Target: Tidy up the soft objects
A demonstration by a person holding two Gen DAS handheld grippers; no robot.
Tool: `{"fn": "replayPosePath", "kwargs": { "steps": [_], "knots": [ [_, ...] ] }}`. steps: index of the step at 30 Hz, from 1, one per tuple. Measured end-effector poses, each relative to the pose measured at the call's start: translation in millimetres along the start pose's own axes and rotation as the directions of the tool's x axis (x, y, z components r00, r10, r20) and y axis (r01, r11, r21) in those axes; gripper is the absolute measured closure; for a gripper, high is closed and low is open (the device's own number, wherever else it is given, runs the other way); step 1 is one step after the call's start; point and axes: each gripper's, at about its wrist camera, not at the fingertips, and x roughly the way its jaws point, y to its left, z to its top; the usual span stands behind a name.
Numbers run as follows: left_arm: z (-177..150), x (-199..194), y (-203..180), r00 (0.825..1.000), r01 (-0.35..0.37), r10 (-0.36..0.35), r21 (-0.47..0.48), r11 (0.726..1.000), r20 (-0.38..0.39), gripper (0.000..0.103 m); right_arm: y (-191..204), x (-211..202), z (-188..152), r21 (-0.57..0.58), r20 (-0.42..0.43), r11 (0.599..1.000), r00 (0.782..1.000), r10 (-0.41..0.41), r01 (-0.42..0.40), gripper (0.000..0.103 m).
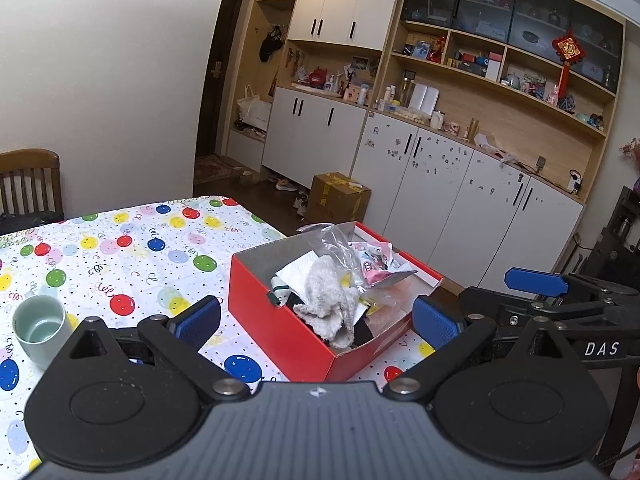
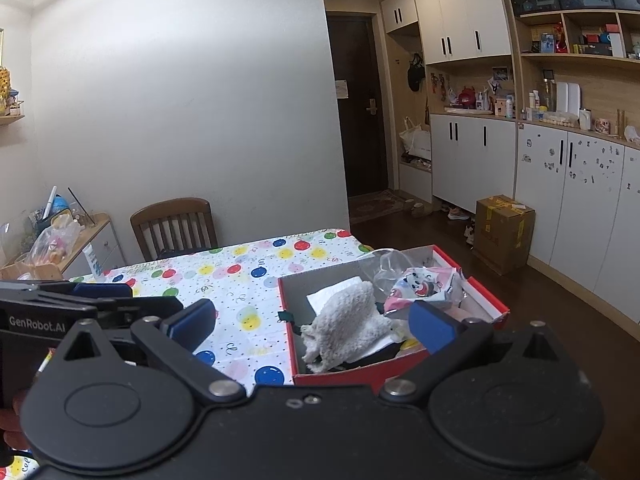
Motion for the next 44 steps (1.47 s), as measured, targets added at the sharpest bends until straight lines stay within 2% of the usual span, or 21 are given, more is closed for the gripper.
{"fn": "replayPosePath", "kwargs": {
  "steps": [12, 44],
  "knots": [
    [-2.3, -8.0, 0.4, 1.0, -0.02, 0.02, 0.019, 1.0, 0.012, 0.0, 2.7, -3.5, -1.4, 0.0, 0.002, 1.0, 1.0, -0.004, 0.004, 0.0],
    [-1.6, -2.7, -2.0, 1.0, -0.003, 0.003, 0.033, 0.999, -0.006, 0.0, 1.1, -3.6, -3.7, 0.021, -0.009, 0.999, 1.0, -0.03, 0.03, 0.0]
  ]
}}
